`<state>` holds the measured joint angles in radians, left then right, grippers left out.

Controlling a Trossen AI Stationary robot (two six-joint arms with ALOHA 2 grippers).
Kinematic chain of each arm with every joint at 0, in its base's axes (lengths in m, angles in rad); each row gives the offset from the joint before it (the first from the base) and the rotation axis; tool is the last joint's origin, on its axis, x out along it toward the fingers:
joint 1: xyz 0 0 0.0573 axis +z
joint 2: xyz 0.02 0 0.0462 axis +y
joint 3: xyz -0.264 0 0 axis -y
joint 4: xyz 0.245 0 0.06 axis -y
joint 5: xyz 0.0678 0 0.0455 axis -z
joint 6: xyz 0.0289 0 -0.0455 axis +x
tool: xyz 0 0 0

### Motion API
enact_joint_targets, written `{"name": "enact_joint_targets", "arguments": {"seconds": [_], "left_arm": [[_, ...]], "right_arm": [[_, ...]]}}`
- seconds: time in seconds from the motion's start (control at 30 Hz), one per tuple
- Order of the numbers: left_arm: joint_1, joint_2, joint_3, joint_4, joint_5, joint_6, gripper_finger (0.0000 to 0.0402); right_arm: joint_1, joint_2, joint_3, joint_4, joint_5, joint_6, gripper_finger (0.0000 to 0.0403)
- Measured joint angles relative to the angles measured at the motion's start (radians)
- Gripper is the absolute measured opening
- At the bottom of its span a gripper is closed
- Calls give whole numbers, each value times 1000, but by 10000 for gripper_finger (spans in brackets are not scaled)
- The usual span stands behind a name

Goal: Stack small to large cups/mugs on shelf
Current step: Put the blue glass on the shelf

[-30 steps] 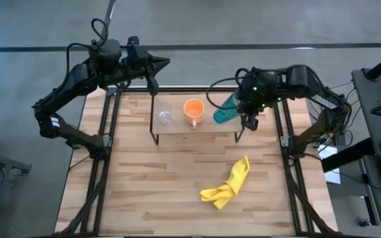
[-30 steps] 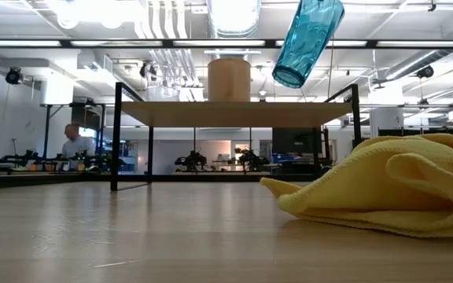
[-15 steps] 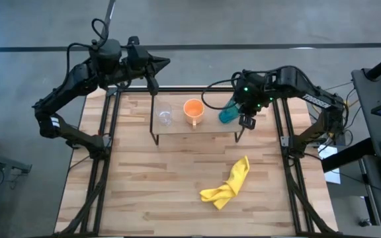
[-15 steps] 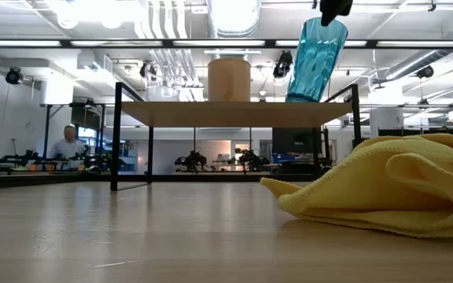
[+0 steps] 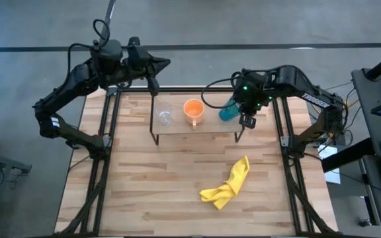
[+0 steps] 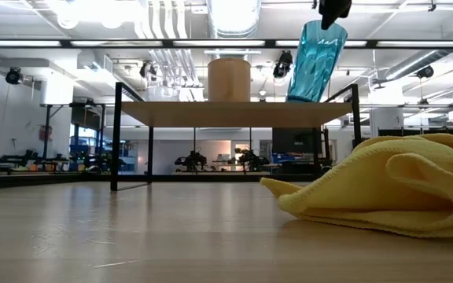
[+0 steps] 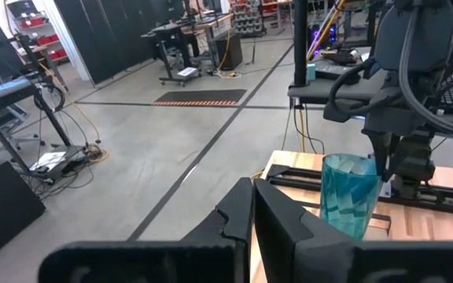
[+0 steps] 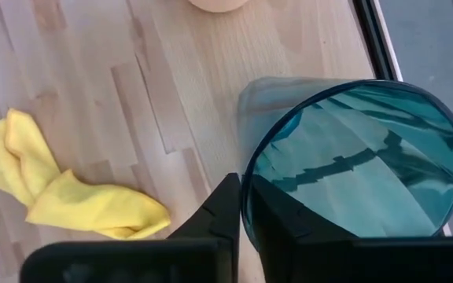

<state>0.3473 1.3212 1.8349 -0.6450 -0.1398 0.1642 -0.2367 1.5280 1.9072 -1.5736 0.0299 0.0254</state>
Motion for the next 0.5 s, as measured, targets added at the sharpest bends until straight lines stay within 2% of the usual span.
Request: {"name": "enact_joint_targets", "arguments": {"seconds": [0.37,0.5], "left_arm": [[0,0,-5,0,0,0,0],[0,0,-5,0,0,0,0]], "right_arm": [[0,8,0,7,29,-5,65],[0,12,0,12,87,-4,71]]}}
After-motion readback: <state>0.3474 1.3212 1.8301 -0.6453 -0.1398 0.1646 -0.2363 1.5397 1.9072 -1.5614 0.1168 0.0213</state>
